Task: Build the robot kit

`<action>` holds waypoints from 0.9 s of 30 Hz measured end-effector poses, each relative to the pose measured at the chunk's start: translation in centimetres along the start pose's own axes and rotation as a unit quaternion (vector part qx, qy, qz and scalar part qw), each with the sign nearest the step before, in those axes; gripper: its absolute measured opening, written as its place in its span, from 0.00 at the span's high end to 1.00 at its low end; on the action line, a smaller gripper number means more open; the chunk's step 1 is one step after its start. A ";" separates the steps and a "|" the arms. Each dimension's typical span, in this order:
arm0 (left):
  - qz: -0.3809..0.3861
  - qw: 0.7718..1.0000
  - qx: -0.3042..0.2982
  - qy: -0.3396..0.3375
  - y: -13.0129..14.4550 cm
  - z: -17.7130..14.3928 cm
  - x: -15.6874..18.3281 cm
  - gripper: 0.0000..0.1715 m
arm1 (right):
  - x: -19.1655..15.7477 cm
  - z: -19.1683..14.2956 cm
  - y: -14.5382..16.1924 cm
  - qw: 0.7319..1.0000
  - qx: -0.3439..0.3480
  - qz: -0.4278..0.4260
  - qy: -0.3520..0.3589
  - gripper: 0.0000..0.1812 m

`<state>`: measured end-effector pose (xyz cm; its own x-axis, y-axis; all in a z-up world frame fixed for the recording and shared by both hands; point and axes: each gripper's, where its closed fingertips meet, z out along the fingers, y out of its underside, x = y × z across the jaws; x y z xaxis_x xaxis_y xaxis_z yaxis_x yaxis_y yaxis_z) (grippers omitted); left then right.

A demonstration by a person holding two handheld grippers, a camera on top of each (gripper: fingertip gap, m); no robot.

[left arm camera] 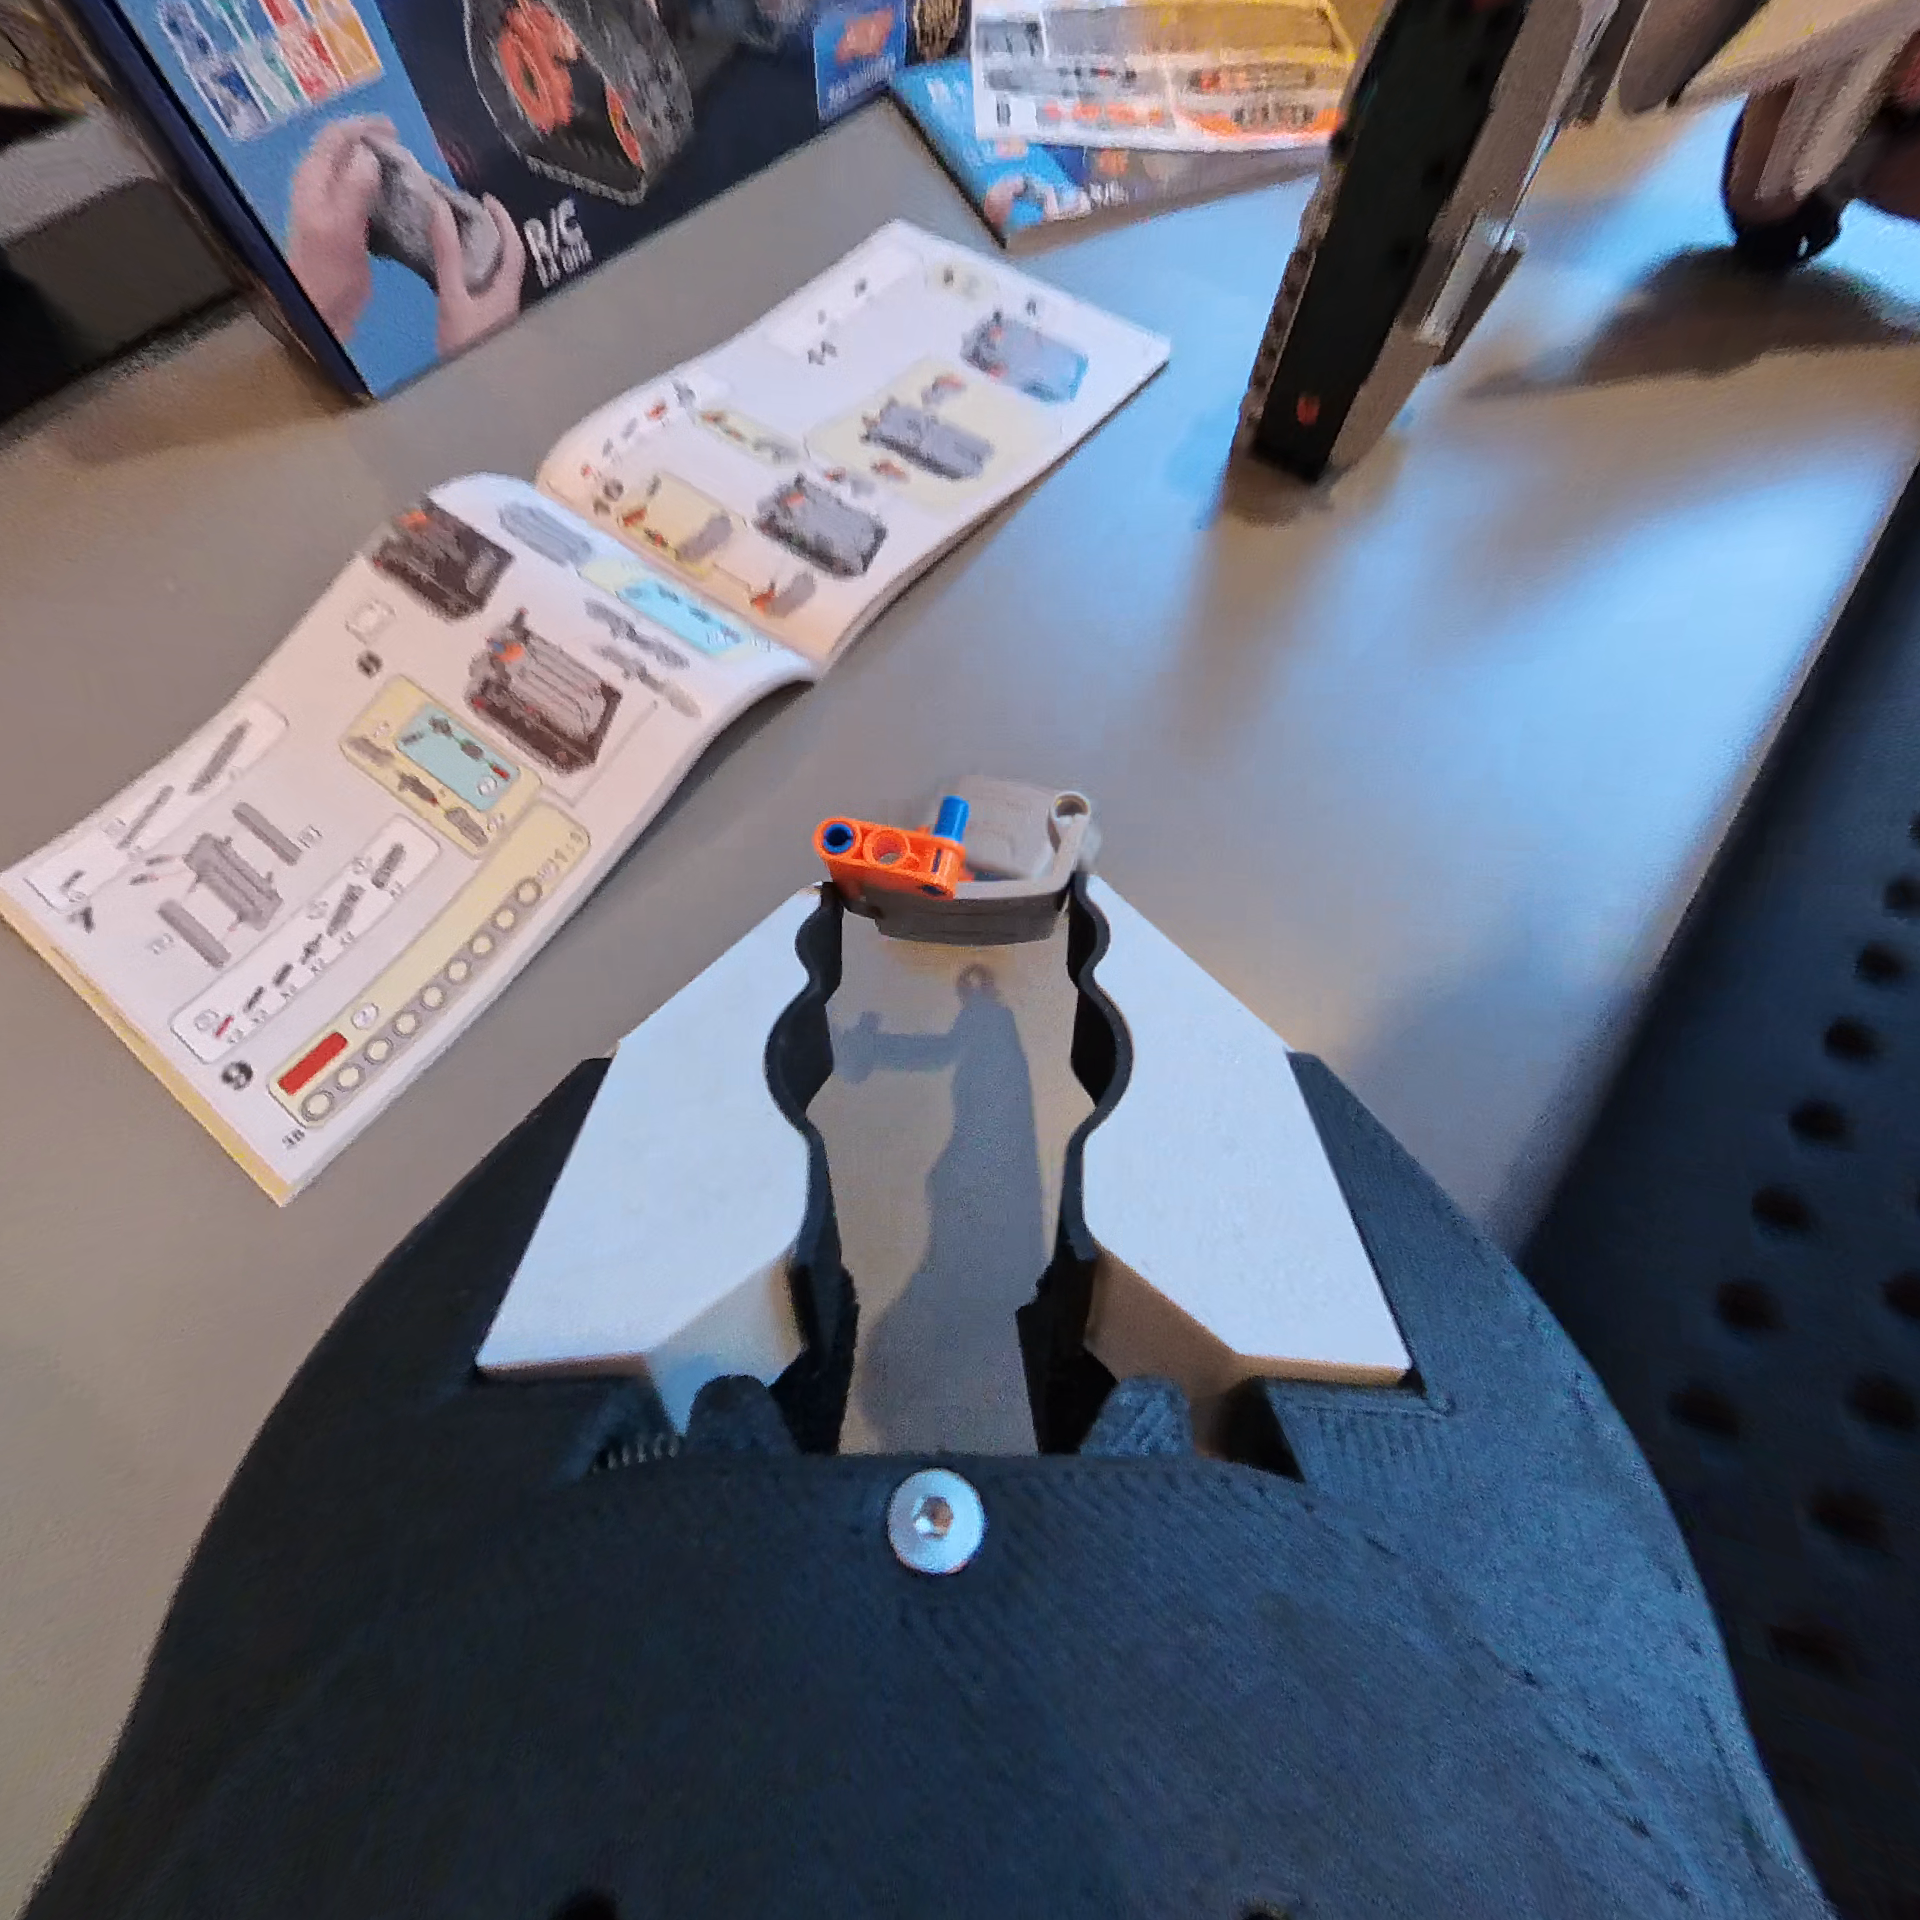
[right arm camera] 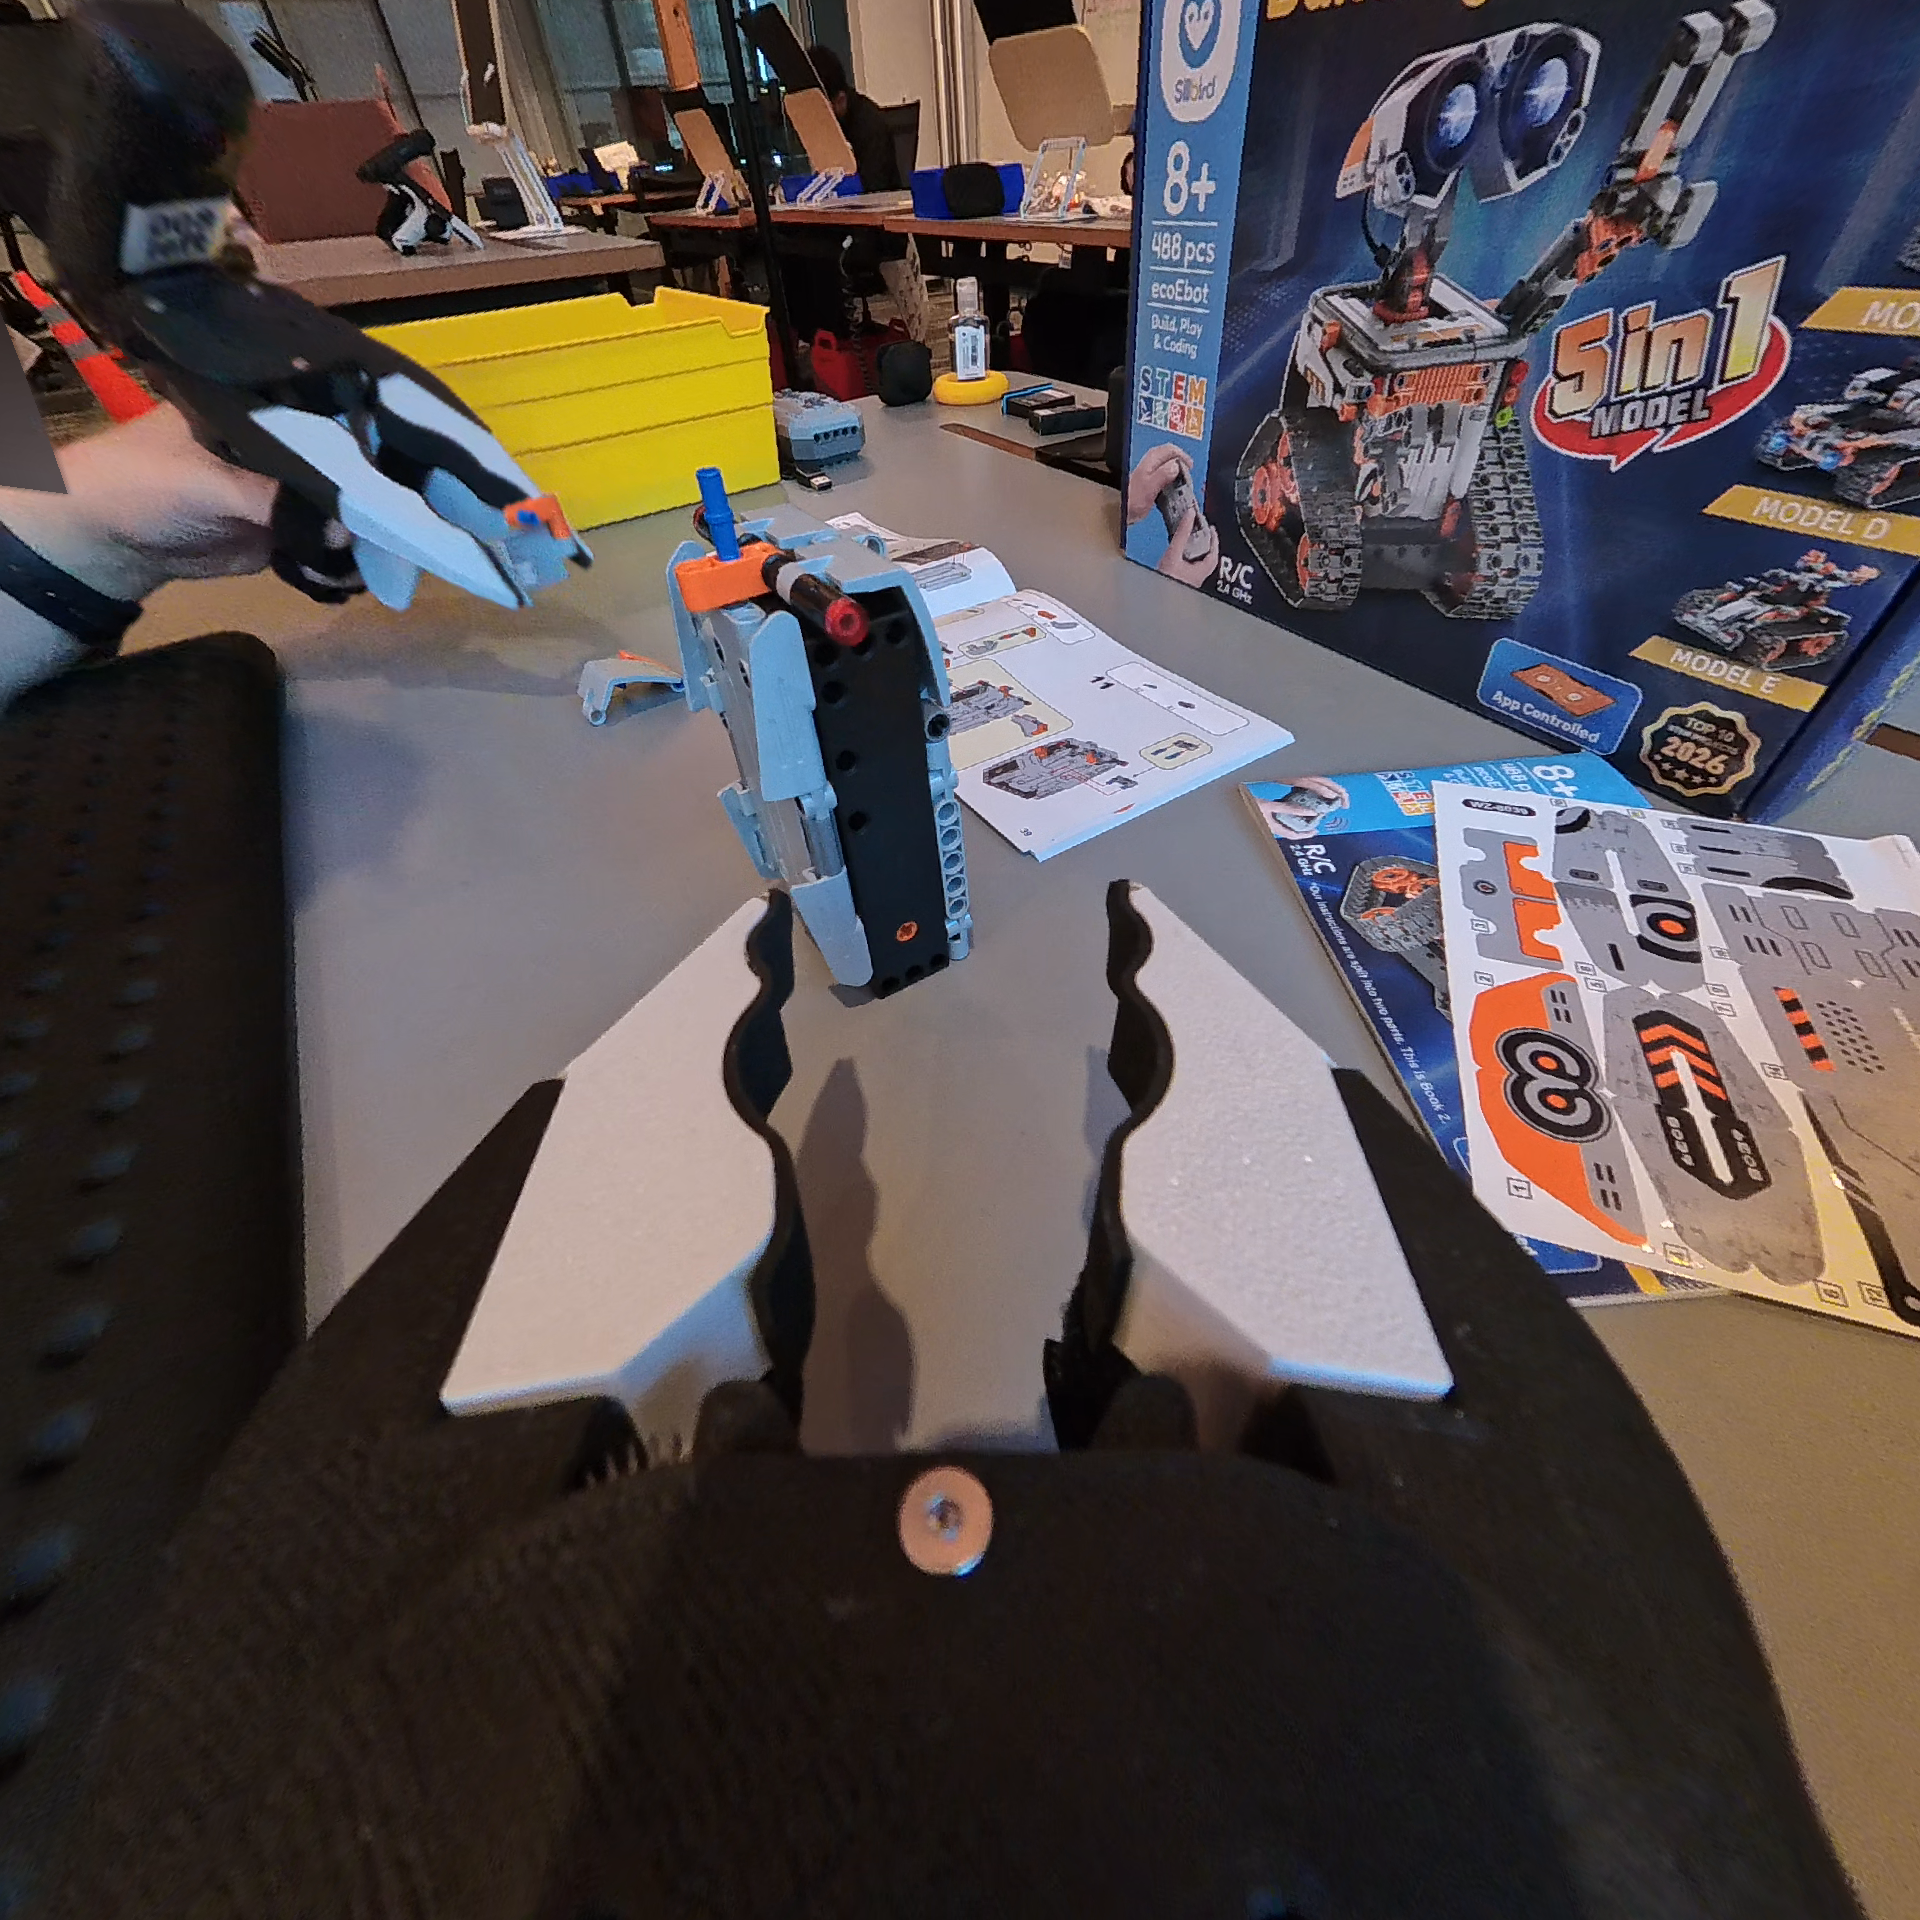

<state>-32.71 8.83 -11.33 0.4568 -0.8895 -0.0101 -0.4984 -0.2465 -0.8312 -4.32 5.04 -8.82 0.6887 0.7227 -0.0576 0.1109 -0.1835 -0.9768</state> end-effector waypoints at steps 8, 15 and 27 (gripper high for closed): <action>0.029 0.998 0.005 0.057 -6.1 3.5 3.5 0.75 | 0.5 -0.2 -0.1 0.999 0.004 -0.022 0.024 0.67; -0.003 0.993 0.029 0.118 -7.0 5.3 5.9 0.75 | 1.4 -0.9 -0.6 0.997 0.021 -0.055 0.054 0.73; -0.028 0.990 0.071 0.119 -6.6 6.0 6.4 0.75 | 4.1 -1.7 -1.3 0.995 0.060 0.022 0.074 0.73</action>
<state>-22.10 7.05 -9.20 0.2853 -0.9458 0.1552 -0.3613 -0.2561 -0.8966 -0.40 7.09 -7.38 0.7897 0.6085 -0.0776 -0.0011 -0.1250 -0.9922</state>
